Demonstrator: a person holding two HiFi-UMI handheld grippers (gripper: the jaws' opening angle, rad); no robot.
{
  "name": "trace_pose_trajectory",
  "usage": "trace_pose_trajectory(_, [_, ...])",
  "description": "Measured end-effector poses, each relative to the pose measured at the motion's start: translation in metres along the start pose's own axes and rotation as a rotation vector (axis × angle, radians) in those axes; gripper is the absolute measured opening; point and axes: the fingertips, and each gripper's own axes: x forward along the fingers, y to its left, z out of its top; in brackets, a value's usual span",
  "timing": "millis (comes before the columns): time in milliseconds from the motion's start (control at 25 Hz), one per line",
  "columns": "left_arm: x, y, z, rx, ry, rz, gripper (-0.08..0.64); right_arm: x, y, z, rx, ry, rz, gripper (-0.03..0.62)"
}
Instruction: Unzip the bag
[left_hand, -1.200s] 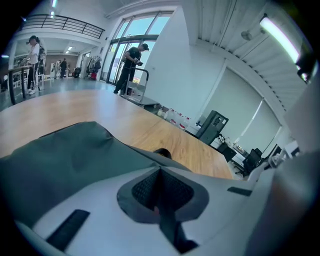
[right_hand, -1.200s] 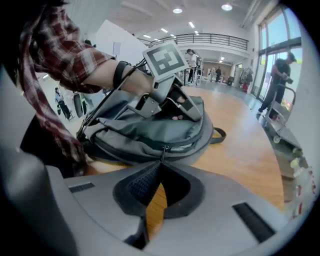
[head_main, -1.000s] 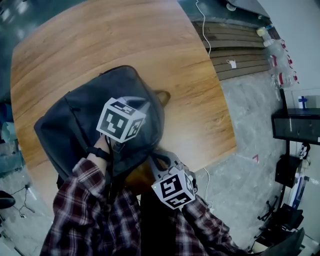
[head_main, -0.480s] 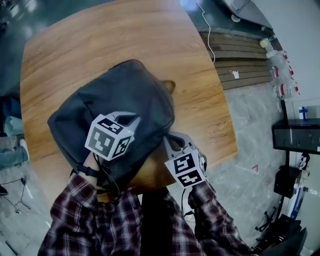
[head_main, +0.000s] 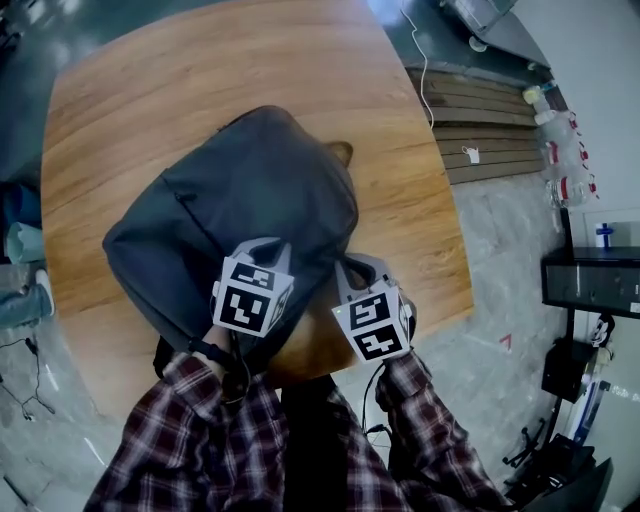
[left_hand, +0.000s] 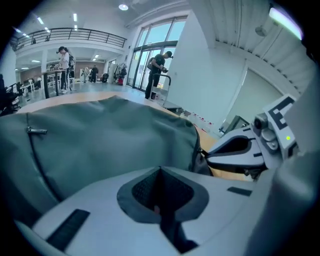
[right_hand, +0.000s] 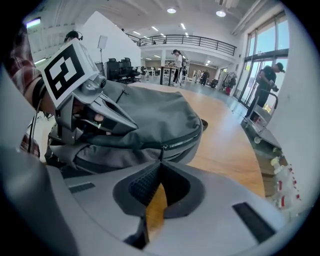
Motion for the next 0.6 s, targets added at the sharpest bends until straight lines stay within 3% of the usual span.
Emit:
trace_pose_trajectory(120, [-0.001,-0.003,0.004,-0.032,-0.007,0.003,0.009,-0.004,0.006,-0.003,0.002,0.02,-0.026,0.011])
trace_pose_trajectory(200, [-0.007,-0.021,0.022,-0.06,-0.064,-0.091,0.009,-0.006,0.01,-0.007,0.012,0.021,-0.014,0.011])
trace_pose_trajectory(280, [-0.007,-0.043,0.048,-0.029,-0.12,-0.192,0.009,-0.006,0.013,-0.01,0.022,0.017,0.001,0.011])
trace_pose_trajectory(400, [0.025,-0.062,0.054,0.081,-0.026,-0.263,0.009,-0.006,0.012,-0.015,0.029,0.019,-0.003,0.011])
trace_pose_trajectory(480, [0.041,-0.063,0.045,0.076,0.05,-0.297,0.009,-0.007,0.012,-0.017,0.037,0.022,-0.008,0.011])
trace_pose_trajectory(600, [0.045,-0.062,0.042,0.04,0.081,-0.324,0.009,-0.009,0.017,-0.015,0.022,0.031,-0.009,0.011])
